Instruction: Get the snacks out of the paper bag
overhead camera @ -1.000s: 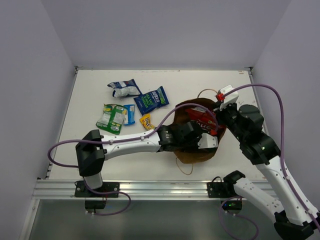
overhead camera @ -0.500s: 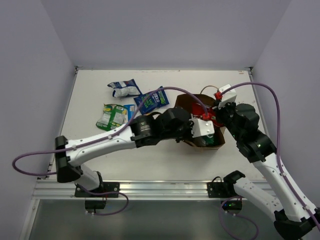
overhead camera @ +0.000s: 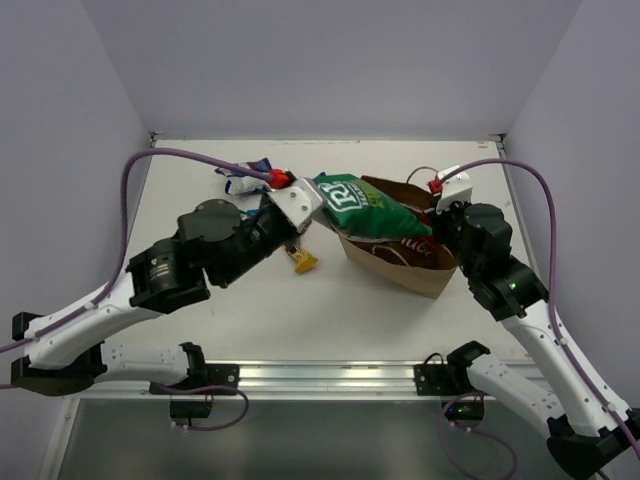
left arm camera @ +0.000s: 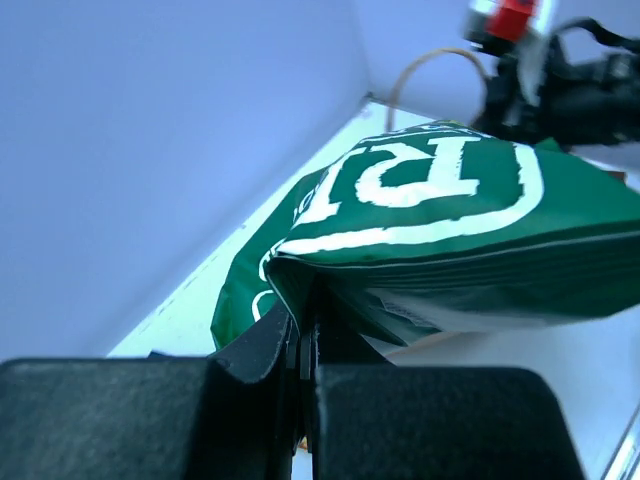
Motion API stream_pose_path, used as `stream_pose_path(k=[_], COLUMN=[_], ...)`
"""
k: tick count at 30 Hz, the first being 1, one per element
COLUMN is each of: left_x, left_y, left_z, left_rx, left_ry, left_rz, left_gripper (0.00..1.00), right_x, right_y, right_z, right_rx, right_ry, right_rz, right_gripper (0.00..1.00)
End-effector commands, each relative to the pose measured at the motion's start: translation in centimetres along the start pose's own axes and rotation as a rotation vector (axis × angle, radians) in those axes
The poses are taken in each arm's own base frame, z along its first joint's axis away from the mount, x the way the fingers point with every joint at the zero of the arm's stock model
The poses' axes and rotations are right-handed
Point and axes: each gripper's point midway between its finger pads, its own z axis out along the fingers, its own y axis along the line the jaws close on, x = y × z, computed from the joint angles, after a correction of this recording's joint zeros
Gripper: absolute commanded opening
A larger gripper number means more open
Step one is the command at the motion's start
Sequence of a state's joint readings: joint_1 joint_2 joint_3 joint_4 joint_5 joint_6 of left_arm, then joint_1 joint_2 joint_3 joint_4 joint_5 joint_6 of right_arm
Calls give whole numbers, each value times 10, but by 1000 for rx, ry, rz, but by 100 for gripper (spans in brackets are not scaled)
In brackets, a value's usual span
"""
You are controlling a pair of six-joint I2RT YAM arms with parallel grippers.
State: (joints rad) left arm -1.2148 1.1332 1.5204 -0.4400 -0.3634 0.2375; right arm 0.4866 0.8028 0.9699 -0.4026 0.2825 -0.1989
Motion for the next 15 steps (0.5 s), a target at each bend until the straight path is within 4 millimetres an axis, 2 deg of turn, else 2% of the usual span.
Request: stream_pose_path(k=[1,2,5,7,11,15], left_x=[-43,-40,-33,-21,14,62], left_y=[84,102,128,132,139,141], left_z=[-44,-52,-75,-78,-64,-28], left_rx=[-352,-430,-553,-584,-625,-605], left_ry=[-173,-165,-148,-95,18,122], left_rz=[-212,-232,-262,-242,-226,-257], left_gripper=[0,0,0,0,0,0], right_x=[-8,-7,-4,-1,5,4], right_y=[-16,-17,-23,-31,-46,-59], right_z=[4,5,8,8,7,1], right_rx=[97,107,155,208,308,369], right_ry=[-11,-5,20,37,75,82], right_rz=[29,35,45,48,65,98], right_gripper=[0,0,0,0,0,0])
